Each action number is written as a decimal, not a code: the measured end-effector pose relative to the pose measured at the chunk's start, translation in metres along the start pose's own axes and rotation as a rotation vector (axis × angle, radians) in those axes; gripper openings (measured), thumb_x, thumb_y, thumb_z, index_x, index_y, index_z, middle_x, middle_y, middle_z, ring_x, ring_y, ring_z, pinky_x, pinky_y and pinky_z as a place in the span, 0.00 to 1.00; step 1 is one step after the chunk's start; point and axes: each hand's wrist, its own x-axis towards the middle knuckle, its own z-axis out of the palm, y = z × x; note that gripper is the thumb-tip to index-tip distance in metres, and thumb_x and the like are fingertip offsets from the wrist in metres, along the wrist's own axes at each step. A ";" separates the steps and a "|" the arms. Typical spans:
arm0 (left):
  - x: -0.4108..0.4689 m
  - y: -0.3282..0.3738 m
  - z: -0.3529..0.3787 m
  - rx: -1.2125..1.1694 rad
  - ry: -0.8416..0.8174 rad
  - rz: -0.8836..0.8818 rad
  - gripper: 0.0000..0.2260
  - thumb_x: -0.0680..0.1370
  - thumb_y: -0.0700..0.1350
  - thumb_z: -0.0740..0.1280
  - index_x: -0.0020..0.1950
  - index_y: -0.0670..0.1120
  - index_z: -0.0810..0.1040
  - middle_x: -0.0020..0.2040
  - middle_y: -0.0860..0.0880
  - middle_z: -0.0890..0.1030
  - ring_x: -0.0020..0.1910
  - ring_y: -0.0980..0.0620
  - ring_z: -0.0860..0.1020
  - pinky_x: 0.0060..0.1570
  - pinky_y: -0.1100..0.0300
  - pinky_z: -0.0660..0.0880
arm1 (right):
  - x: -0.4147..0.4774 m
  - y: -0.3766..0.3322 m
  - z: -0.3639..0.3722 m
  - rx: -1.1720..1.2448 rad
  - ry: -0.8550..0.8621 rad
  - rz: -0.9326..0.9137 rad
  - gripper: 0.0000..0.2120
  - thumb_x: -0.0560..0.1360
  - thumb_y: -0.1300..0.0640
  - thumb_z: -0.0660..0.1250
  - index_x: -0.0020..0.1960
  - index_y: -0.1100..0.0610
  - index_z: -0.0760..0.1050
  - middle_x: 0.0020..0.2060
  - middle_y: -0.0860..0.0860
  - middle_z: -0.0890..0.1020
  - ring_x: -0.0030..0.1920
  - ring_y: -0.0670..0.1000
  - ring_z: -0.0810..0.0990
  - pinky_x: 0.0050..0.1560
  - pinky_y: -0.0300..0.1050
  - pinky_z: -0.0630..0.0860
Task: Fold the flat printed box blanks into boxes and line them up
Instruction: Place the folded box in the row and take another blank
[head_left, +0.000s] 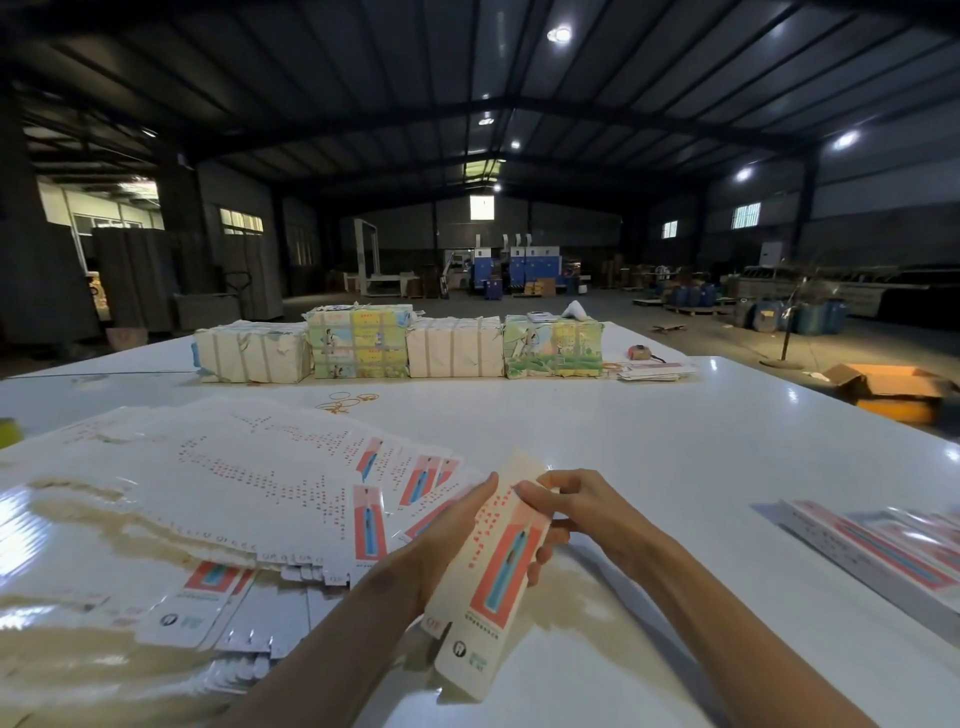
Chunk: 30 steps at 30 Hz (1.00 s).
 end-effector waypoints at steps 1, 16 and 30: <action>-0.003 -0.001 0.004 0.001 -0.006 0.048 0.35 0.51 0.47 0.89 0.46 0.44 0.72 0.34 0.39 0.78 0.27 0.37 0.80 0.28 0.46 0.82 | 0.000 -0.001 0.000 0.010 0.017 0.007 0.22 0.79 0.42 0.73 0.52 0.63 0.86 0.45 0.58 0.89 0.48 0.57 0.89 0.49 0.43 0.85; -0.020 0.001 0.032 0.061 -0.029 -0.011 0.32 0.59 0.70 0.82 0.49 0.48 0.79 0.39 0.52 0.85 0.35 0.55 0.85 0.40 0.63 0.83 | -0.002 -0.007 0.007 0.081 0.011 0.043 0.27 0.71 0.33 0.77 0.48 0.58 0.88 0.47 0.58 0.89 0.50 0.56 0.89 0.48 0.39 0.83; -0.001 -0.016 0.018 -0.105 0.287 0.039 0.25 0.74 0.72 0.72 0.46 0.50 0.86 0.40 0.50 0.84 0.35 0.53 0.82 0.39 0.60 0.82 | -0.006 -0.015 0.013 0.368 0.041 -0.056 0.19 0.81 0.48 0.72 0.50 0.66 0.83 0.39 0.59 0.82 0.39 0.53 0.79 0.42 0.41 0.79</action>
